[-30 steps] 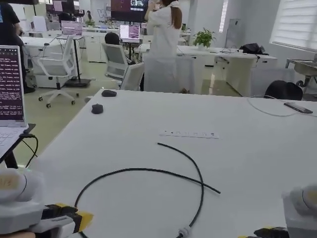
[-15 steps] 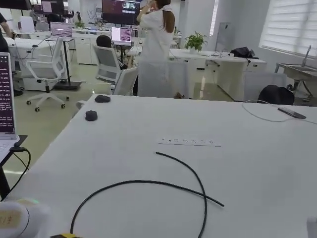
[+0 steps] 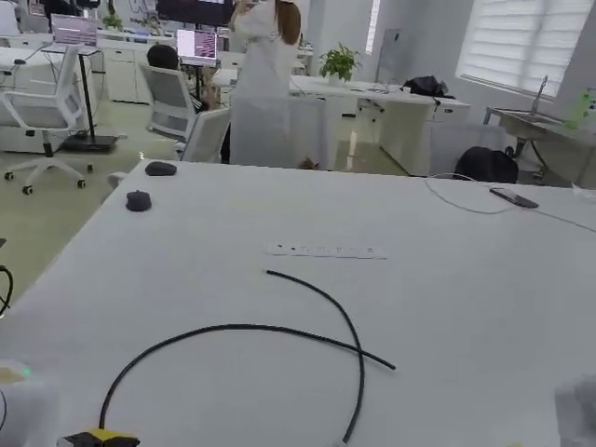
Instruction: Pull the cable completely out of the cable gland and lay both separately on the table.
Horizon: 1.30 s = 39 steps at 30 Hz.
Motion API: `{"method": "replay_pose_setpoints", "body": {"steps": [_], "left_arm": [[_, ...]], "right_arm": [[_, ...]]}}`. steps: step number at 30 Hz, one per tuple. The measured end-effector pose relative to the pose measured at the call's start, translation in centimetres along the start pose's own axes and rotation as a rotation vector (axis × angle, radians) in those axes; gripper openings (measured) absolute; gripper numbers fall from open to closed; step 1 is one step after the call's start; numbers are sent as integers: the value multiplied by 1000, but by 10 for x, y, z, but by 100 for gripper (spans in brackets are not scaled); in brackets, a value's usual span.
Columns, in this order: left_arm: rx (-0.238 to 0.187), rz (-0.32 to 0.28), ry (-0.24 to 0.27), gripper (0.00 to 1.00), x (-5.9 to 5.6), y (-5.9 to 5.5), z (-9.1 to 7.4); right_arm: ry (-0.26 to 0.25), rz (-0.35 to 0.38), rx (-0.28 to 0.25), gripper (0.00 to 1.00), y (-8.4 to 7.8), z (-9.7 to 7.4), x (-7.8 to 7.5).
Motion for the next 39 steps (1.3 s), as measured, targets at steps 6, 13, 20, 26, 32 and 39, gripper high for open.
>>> {"method": "replay_pose_setpoints", "body": {"steps": [6,13,20,26,32,39], "left_arm": [[40,-21,34,28,3,-6,0],[110,51,7,32,-4,-7,0],[149,268,-11,33,-20,33,9],[105,309,-154,35,-59,70,61],[139,329,-280,35,-94,78,114],[273,362,-362,38,-116,50,173]], "right_arm": [[5,-16,49,43,-5,2,0],[55,-30,57,41,-6,2,6],[66,-36,48,40,-5,2,8],[68,-36,34,40,-4,2,7],[74,-38,32,40,-4,1,8],[71,-41,28,40,-3,1,7]]}}
Point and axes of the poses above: the centre of the closed fingertips' face, and the gripper's own axes: z roughly forward along the fingers, x roughly to its left, y roughly out of its top, the point moved 3 cm from there along -z, roughly backward along the fingers, and after that the axes turned 6 degrees about z, right-handed, at the moved point
